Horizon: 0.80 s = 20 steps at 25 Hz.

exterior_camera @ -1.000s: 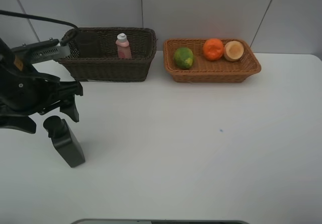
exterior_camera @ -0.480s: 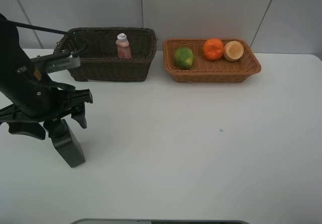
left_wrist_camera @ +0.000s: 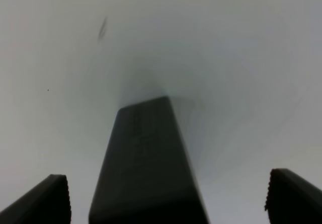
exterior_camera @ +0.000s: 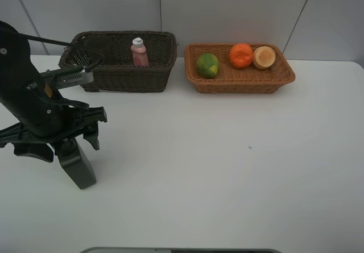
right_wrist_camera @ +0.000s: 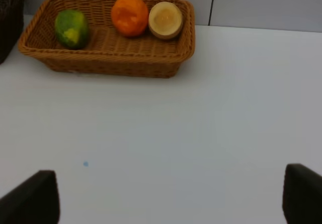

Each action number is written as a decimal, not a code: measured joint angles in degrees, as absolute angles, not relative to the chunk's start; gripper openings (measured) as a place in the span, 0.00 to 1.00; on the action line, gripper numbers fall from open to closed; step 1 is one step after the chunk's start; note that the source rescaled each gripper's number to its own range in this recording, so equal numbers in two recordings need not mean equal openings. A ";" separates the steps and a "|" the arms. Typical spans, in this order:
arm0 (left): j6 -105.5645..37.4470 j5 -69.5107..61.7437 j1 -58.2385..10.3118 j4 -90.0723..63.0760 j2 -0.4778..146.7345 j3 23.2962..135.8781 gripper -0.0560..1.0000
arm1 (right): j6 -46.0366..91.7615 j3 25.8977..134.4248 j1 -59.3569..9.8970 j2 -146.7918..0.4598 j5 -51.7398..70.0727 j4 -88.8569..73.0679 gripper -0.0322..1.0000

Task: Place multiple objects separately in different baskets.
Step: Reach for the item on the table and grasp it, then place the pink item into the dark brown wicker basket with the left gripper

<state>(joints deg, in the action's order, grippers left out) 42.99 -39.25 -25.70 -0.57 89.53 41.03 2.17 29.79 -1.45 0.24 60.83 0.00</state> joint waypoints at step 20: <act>44.24 -39.36 -25.70 -0.62 89.53 41.03 0.47 | 2.17 29.79 -1.45 0.24 60.83 0.00 0.88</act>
